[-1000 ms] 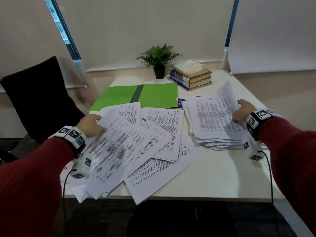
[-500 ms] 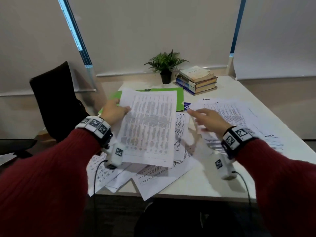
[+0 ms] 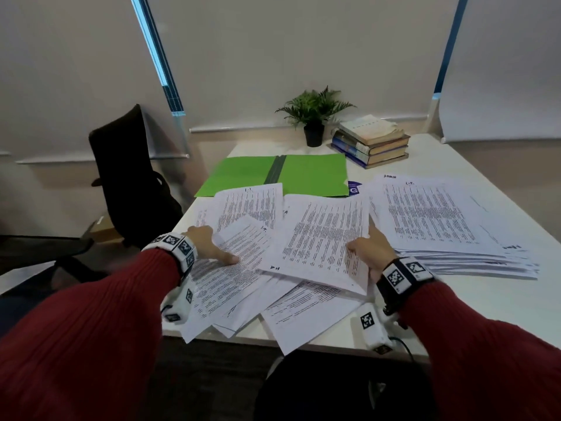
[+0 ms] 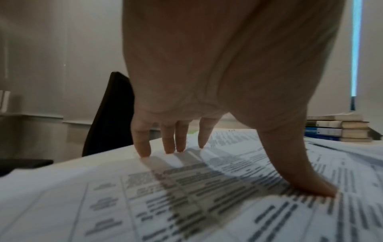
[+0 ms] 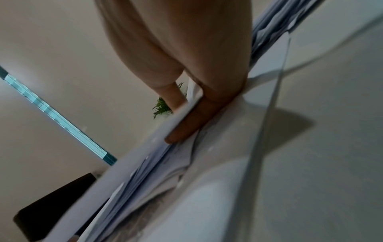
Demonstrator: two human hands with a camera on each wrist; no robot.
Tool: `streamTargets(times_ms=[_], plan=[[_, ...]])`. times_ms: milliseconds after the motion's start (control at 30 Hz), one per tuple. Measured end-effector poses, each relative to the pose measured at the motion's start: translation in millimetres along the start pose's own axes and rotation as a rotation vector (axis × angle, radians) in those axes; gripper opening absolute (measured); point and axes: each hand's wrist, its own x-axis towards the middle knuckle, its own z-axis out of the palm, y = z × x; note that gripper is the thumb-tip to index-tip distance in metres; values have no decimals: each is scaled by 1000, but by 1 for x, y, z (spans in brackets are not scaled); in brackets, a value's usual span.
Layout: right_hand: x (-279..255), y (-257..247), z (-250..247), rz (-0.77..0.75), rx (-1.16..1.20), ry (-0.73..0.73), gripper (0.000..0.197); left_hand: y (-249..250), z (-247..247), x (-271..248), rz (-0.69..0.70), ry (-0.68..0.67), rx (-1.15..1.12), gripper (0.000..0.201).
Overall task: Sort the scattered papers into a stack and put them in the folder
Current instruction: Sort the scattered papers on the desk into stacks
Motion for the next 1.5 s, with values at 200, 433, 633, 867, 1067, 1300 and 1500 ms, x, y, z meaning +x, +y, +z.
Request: streamTargets(times_ms=[200, 433, 633, 867, 1067, 1300, 1500], plan=[[-5, 0, 5, 36, -8, 2, 43, -10, 8, 15, 14, 73, -158, 147], [-9, -2, 3, 34, 17, -8, 40, -11, -14, 13, 119, 354, -243, 21], [-16, -7, 2, 55, 66, -31, 44, -7, -66, -14, 97, 757, -691, 33], [-22, -14, 3, 36, 110, 24, 42, 50, -57, -15, 239, 584, -1084, 24], [-18, -13, 3, 14, 120, 0, 95, 112, 7, 7, 142, 269, -1113, 61], [-4, 5, 4, -5, 60, 21, 55, 96, 5, 18, 90, 273, -649, 46], [-9, 3, 9, -30, 100, 41, 45, 3, -3, 33, -252, 229, -267, 95]])
